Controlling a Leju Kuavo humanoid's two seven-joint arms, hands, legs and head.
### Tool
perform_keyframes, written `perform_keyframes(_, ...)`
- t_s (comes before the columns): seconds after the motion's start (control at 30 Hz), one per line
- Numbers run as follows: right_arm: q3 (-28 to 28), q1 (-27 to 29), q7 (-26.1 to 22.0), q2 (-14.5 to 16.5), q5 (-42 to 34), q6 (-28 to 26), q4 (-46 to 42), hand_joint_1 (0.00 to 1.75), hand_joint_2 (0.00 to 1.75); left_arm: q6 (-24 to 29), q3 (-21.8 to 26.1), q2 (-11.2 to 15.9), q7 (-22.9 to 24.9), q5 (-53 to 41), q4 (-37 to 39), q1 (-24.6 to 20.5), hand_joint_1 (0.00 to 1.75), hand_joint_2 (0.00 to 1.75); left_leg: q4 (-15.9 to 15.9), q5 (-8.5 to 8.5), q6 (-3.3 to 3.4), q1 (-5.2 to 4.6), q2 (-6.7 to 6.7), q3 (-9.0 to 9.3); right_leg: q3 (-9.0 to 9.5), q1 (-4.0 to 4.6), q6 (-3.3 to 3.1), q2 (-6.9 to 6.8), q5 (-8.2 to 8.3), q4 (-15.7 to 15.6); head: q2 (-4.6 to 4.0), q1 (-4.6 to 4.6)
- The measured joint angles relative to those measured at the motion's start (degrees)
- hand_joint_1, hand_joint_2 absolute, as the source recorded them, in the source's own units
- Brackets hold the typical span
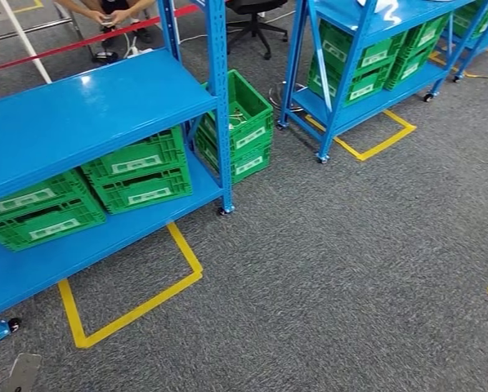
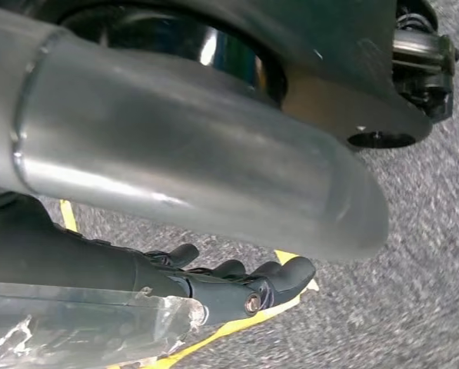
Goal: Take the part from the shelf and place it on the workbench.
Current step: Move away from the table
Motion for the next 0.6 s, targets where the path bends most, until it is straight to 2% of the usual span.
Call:
perform_keyframes(0.07, 0.00, -0.03, 0.01, 0.00, 0.00, 0.00, 0.01, 0.00, 0.00, 0.00, 0.02, 0.00, 0.00, 0.00, 0.00, -0.08, 0.00, 0.00, 0.10, 0.12, -0.34, -0.02, -1.66, -0.08, 3.57, -0.33, -0.24, 2.84, 3.96, -8.28, 0.00, 0.02)
perform_keyframes(0.1, 0.00, -0.09, 0.01, 0.00, 0.00, 0.01, 0.01, 0.00, 0.00, 0.00, 0.02, 0.01, -0.01, 0.00, 0.00, -0.14, 0.00, 0.00, 0.13, 0.21, -0.62, -0.04, -2.41, -0.22, 4.87, -0.49, -0.34, 4.16, 5.02, -11.35, 0.00, -0.01)
perform_keyframes(0.13, 0.00, -0.13, 0.00, 0.00, 0.01, 0.00, 0.02, 0.00, 0.00, 0.00, 0.02, 0.02, -0.01, 0.00, 0.00, -0.16, 0.00, 0.00, 0.11, 0.33, -0.98, -0.01, -3.08, -0.41, 5.55, -0.54, -0.47, 5.08, 5.37, -12.97, 0.00, -0.03)
perform_keyframes(0.17, 0.00, -0.19, -0.01, 0.00, 0.01, -0.01, 0.02, 0.00, 0.00, 0.00, 0.03, 0.04, -0.01, -0.01, 0.00, -0.11, 0.00, 0.00, 0.02, 0.52, -1.42, 0.07, -3.77, -0.62, 5.77, -0.45, -0.70, 4.98, 5.27, -13.36, 0.00, -0.06)
perform_keyframes(0.2, 0.00, -0.23, -0.01, 0.01, 0.02, -0.01, 0.02, 0.00, 0.00, 0.01, 0.05, 0.07, -0.01, -0.01, 0.00, 0.00, 0.00, 0.00, -0.16, 0.78, -1.86, 0.23, -4.42, -0.82, 5.88, -0.38, -1.06, 4.18, 5.47, -13.39, 0.00, -0.07)
perform_keyframes(0.23, 0.00, -0.26, -0.01, 0.02, 0.02, -0.01, 0.02, 0.00, 0.00, 0.01, 0.09, 0.08, 0.00, -0.01, 0.01, 0.17, 0.00, 0.00, -0.10, 0.82, -2.19, 0.30, -4.17, -1.03, 6.02, -0.35, -1.48, 3.41, 5.69, -13.52, 0.00, -0.07)
perform_keyframes(0.27, 0.00, -0.27, -0.01, 0.04, 0.02, 0.00, 0.02, 0.00, 0.00, 0.02, 0.12, 0.08, 0.00, 0.00, 0.01, 0.28, 0.00, 0.00, 0.56, 0.33, -2.45, 0.24, -3.01, -1.49, 6.13, -0.40, -1.92, 2.63, 5.94, -13.72, 0.01, -0.24)
perform_keyframes(0.3, 0.00, -0.21, -0.02, 0.07, 0.02, 0.00, 0.02, 0.00, 0.00, 0.03, 0.14, 0.09, -0.01, 0.01, 0.02, 0.24, 0.00, 0.00, 2.34, -0.89, -2.64, 0.11, -1.24, -2.41, 6.11, -0.48, -2.27, 1.77, 6.16, -13.94, 0.01, -0.44)
perform_keyframes(0.33, -0.01, -0.13, -0.01, 0.08, 0.02, 0.01, 0.02, 0.00, 0.00, 0.03, 0.15, 0.08, -0.01, 0.00, 0.02, 0.09, 0.00, 0.00, 5.38, -2.77, -2.77, -0.01, 0.84, -3.84, 6.07, -0.46, -2.48, 0.87, 6.25, -14.06, 0.01, -0.63)
perform_keyframes(0.37, -0.01, -0.02, 0.00, 0.08, 0.02, 0.01, 0.02, 0.00, 0.00, 0.02, 0.14, 0.05, -0.01, -0.01, 0.02, -0.12, 0.00, 0.00, 9.31, -4.90, -2.95, -0.07, 2.28, -5.69, 6.00, -0.39, -2.62, -0.06, 6.26, -14.10, 0.01, -0.81)
perform_keyframes(0.4, -0.02, 0.08, 0.04, 0.07, 0.02, 0.01, 0.02, 0.00, 0.00, -0.03, 0.13, 0.00, 0.02, -0.01, 0.02, -0.27, 0.00, 0.00, 13.15, -6.59, -3.11, -0.06, 2.97, -7.45, 5.91, -0.33, -2.65, -1.06, 6.24, -14.10, 0.01, -0.83)
perform_keyframes(0.43, -0.02, 0.11, 0.09, 0.07, 0.02, 0.04, 0.02, 0.00, 0.00, -0.09, 0.12, -0.06, 0.07, -0.03, 0.02, -0.29, 0.00, 0.00, 15.66, -7.33, -3.22, -0.04, 3.26, -8.49, 5.85, -0.30, -2.66, -2.01, 6.21, -14.09, 0.01, -0.84)
perform_keyframes(0.47, -0.02, 0.10, 0.14, 0.07, 0.02, 0.07, 0.02, 0.00, 0.00, -0.15, 0.12, -0.10, 0.14, -0.08, 0.02, -0.21, 0.00, 0.00, 16.01, -6.95, -3.27, -0.02, 3.41, -8.43, 5.83, -0.28, -2.64, -2.89, 6.18, -14.09, 0.01, -0.84)
perform_keyframes(0.5, -0.02, 0.04, 0.19, 0.08, 0.03, 0.11, 0.02, 0.00, 0.00, -0.22, 0.13, -0.11, 0.22, -0.14, 0.02, -0.13, 0.00, 0.00, 14.03, -5.57, -3.28, -0.02, 3.68, -7.18, 5.86, -0.28, -2.57, -3.69, 6.13, -14.09, 0.00, -0.85)
perform_keyframes(0.53, -0.02, -0.02, 0.22, 0.08, 0.03, 0.14, 0.02, 0.00, 0.00, -0.27, 0.14, -0.10, 0.27, -0.24, 0.02, -0.10, 0.00, 0.00, 10.36, -3.72, -3.25, -0.05, 4.47, -4.98, 5.97, -0.28, -2.45, -4.43, 6.04, -14.08, 0.00, -0.85)
perform_keyframes(0.6, -0.02, -0.08, 0.29, 0.09, 0.04, 0.16, 0.02, 0.00, 0.00, -0.34, 0.15, -0.10, 0.31, -0.48, 0.02, -0.30, 0.00, 0.00, 2.76, -1.18, -2.94, -0.28, 7.08, -0.63, 6.08, 0.06, -1.96, -5.80, 5.68, -13.95, 0.00, -0.88)
